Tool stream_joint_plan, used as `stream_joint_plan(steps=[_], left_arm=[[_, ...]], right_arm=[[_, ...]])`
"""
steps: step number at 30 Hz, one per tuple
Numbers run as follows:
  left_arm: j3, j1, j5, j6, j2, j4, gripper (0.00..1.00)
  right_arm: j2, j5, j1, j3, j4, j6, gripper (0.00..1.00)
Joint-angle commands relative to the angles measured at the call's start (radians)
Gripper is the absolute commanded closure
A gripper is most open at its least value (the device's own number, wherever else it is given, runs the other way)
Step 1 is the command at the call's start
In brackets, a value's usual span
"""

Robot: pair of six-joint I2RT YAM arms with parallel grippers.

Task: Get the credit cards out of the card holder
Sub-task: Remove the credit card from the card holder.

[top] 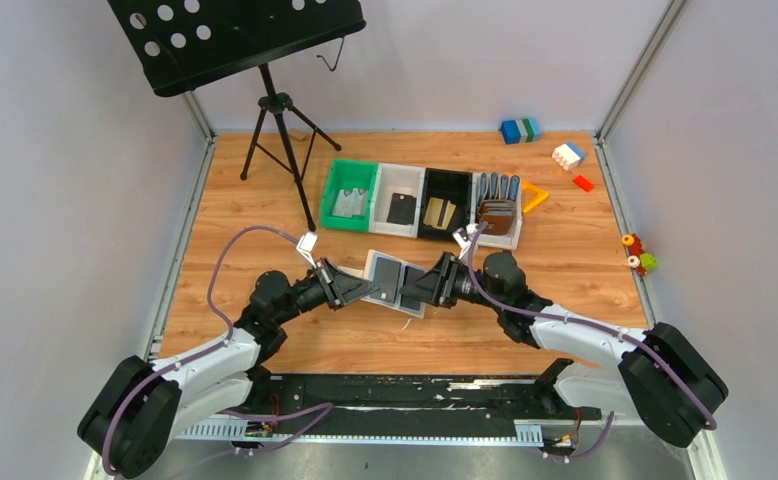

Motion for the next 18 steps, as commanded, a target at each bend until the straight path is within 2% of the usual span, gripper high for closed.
stream_joint_plan(steps=[1,18], left_arm=[[0.009,0.002,0.035,-0.07,-0.009,0.145,1.0],[0.041,-0.011,0.115,-0.132,0.004,0.22,1.0]], right_arm=[[-0.025,-0.05,0.017,0.034,0.094,0.025,0.64],[-0.04,-0.074,0.034,0.088,0.114,0.053,0.71]])
